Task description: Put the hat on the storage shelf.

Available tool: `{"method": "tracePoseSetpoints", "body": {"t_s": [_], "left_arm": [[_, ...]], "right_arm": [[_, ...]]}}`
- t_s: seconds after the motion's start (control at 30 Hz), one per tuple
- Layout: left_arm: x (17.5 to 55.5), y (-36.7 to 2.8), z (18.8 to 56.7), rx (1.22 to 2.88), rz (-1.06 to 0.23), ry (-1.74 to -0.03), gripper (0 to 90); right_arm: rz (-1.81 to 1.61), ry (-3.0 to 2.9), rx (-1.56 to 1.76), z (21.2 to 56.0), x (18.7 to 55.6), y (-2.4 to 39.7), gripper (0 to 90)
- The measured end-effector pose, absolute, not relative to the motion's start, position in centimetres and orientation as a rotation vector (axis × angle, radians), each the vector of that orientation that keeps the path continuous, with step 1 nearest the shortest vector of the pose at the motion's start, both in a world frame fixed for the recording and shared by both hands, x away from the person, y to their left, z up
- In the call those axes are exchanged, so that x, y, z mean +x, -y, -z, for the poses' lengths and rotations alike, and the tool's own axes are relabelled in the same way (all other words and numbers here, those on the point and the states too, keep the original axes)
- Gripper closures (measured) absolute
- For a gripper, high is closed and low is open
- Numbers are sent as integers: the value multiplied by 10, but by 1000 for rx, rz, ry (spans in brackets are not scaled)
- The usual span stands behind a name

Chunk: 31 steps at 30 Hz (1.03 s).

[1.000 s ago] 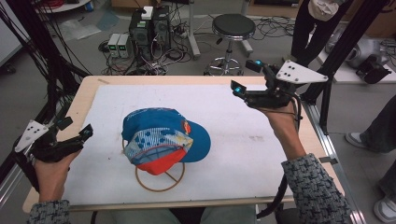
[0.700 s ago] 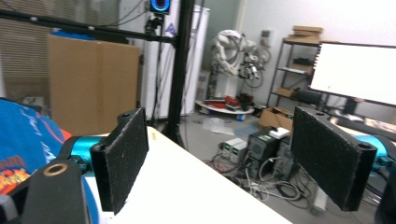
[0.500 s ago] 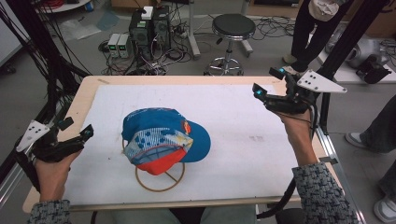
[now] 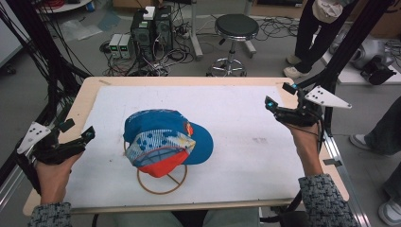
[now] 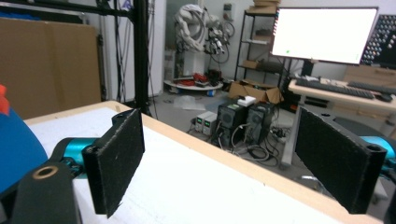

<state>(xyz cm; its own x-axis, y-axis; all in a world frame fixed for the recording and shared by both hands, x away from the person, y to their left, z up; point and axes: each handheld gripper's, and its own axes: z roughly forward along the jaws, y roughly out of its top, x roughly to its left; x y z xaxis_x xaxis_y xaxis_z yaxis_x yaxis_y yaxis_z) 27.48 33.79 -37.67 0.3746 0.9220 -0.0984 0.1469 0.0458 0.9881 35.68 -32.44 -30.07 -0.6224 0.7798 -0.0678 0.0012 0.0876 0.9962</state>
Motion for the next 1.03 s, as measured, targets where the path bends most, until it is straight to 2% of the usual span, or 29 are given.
{"method": "tracePoseSetpoints", "body": {"t_s": [0.23,1.03], "left_arm": [[275,-338,377,1412,-796,-1042,166],[275,-338,377,1418,-798,-1044,166]], "right_arm": [[-1569,-1773,836,327,356,327,122],[-1515,-1862,909,333,358,319,120]]}}
